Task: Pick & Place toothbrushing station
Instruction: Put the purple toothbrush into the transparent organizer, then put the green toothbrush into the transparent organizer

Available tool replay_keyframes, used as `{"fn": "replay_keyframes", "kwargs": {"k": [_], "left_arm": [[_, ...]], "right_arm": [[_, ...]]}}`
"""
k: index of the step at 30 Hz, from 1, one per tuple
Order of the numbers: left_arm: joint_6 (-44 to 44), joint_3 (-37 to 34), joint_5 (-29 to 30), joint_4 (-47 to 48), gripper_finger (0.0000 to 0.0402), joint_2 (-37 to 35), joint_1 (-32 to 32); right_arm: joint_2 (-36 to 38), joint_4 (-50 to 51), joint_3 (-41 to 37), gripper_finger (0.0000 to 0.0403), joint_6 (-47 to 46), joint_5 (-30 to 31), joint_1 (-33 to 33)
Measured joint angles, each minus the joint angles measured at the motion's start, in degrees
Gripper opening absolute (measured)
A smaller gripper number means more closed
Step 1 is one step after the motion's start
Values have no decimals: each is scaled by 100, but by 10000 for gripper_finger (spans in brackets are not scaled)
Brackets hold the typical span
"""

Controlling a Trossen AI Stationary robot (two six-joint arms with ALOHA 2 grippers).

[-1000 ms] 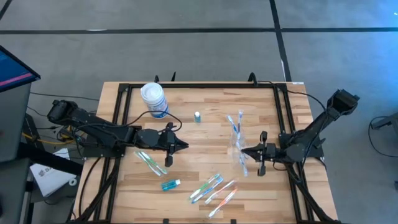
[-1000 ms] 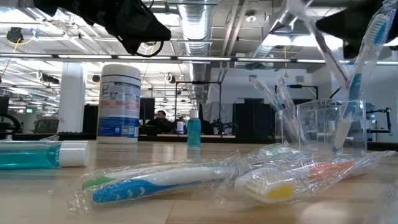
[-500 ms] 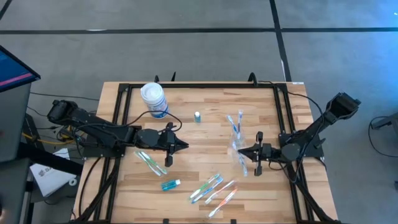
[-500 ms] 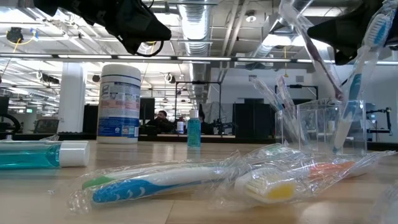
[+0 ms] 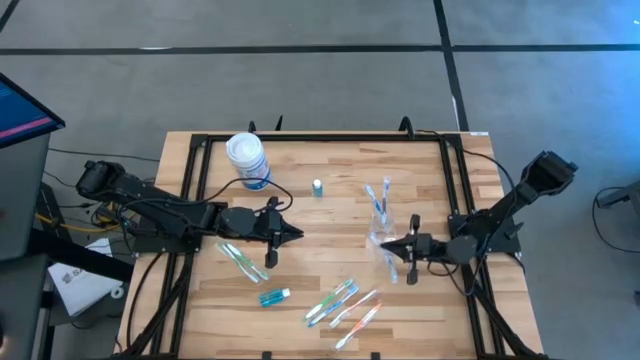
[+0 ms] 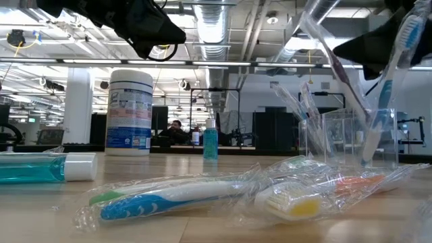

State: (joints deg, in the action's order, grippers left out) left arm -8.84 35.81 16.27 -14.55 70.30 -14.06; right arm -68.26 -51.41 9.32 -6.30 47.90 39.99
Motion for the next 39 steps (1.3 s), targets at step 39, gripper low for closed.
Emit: {"fn": "replay_keyframes", "kwargs": {"k": [39], "left_arm": [[0,2,0,7,29,-4,0]], "right_arm": [[-137,720,0,90,-728,-150,-22]]}}
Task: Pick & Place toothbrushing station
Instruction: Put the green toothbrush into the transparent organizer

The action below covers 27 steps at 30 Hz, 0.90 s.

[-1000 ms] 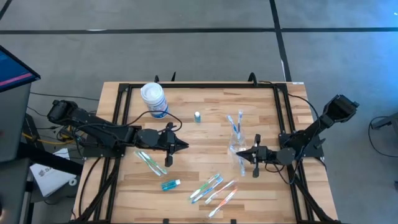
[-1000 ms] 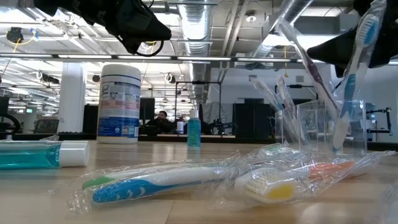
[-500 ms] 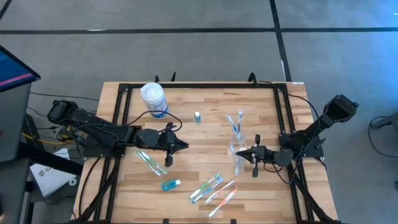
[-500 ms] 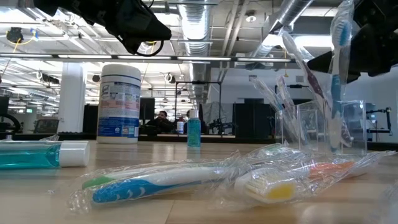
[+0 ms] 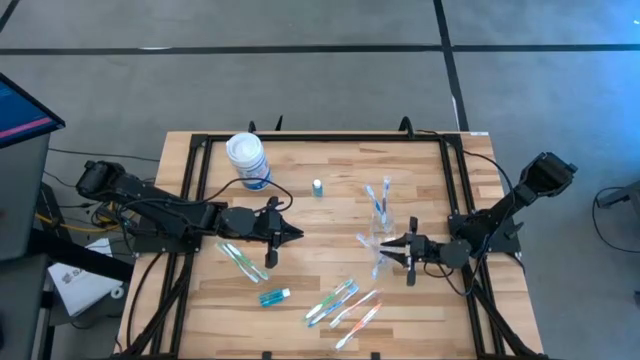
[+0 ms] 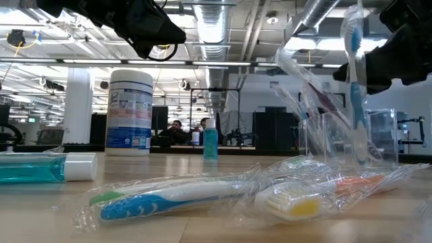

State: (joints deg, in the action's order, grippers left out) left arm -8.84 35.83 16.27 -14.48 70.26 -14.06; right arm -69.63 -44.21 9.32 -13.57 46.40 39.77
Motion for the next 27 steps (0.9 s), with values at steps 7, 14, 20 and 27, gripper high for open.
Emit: {"fn": "replay_keyframes", "kwargs": {"k": [7,14,20,27], "left_arm": [[0,0,0,0,29,0,0],[-8,0,-2,5,29,0,0],[-49,0,-5,33,29,0,-141],[-55,4,-4,273,29,0,-230]], "right_arm": [[91,1,2,136,329,102,13],[718,5,96,132,911,253,107],[1219,9,209,118,1157,257,97],[1546,-648,485,119,2164,303,98]]}}
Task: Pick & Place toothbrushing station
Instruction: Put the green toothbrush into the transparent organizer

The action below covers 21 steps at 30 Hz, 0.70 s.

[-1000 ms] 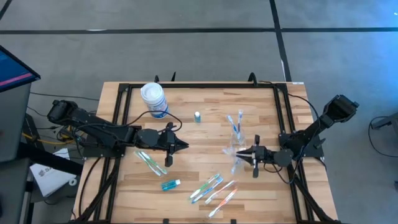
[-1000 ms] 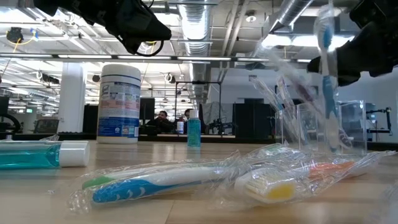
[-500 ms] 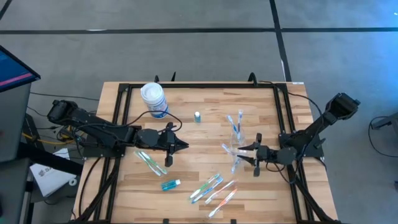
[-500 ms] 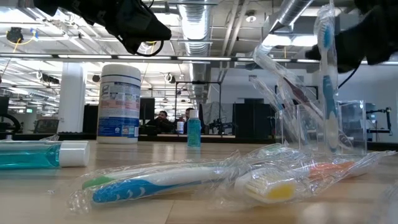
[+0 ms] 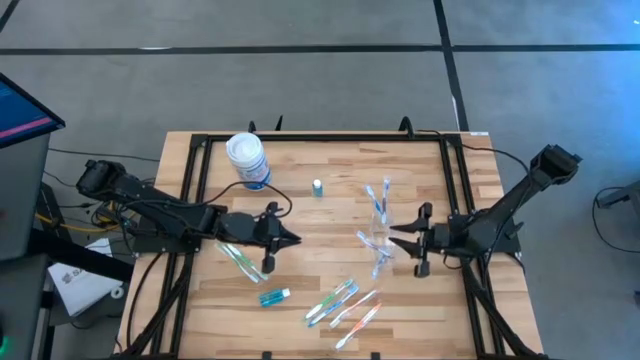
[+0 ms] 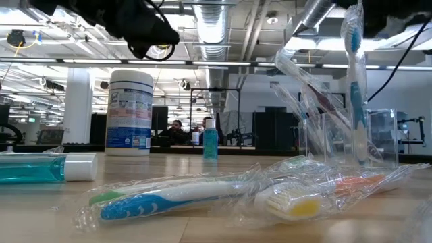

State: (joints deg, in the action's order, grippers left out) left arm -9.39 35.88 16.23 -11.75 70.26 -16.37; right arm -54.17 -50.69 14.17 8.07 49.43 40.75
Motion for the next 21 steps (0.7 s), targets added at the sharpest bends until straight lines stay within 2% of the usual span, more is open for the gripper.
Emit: {"fn": "replay_keyframes", "kwargs": {"k": [5,10,17,21], "left_arm": [[-31,0,-1,323,29,0,-119],[-296,2,-13,756,29,-197,-166],[-1582,2,-373,2933,29,-1075,-239],[-2234,2,-543,3701,28,-1268,-409]], "right_arm": [[29,-563,164,118,734,0,-31],[26,-563,338,119,1395,8,-240],[-32,-517,642,118,1468,-3,-506],[-149,-454,641,118,1443,-7,-518]]}}
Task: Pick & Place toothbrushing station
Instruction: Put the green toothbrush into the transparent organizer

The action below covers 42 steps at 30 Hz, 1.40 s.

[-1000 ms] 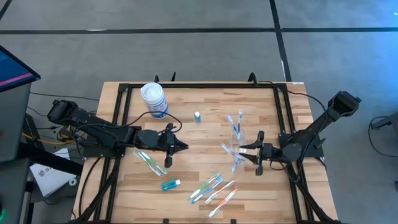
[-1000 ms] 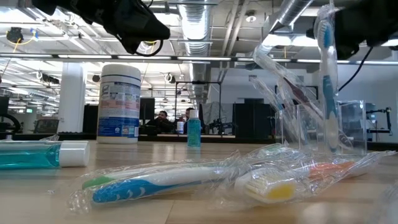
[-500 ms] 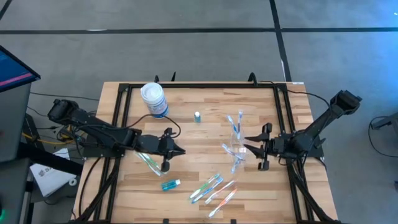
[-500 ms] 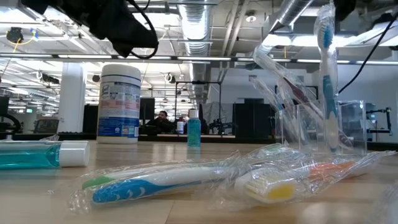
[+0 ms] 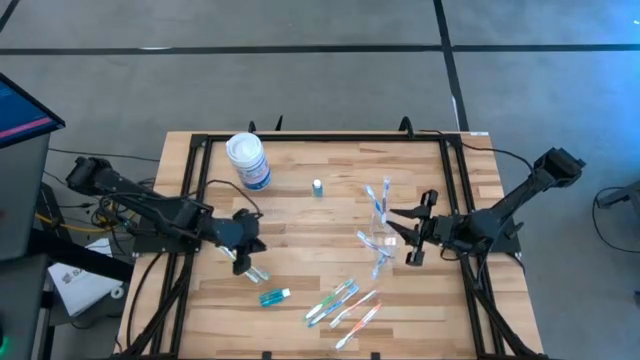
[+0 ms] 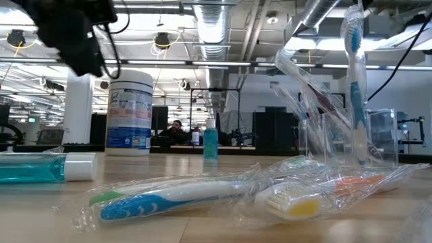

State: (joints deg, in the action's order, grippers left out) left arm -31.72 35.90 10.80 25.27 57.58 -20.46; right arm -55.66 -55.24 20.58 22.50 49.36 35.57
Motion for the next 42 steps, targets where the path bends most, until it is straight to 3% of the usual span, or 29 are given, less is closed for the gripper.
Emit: {"fn": "replay_keyframes", "kwargs": {"k": [14,25,42], "left_arm": [[-127,-2,-721,1138,79,715,-520],[138,-3,-757,1285,132,1402,-694],[826,-7,-1116,1295,143,1978,-690]], "right_arm": [[-96,17,-3,118,-649,-21,6],[-96,117,-4,118,-619,-22,6],[-96,144,-6,118,-603,-24,6]]}}
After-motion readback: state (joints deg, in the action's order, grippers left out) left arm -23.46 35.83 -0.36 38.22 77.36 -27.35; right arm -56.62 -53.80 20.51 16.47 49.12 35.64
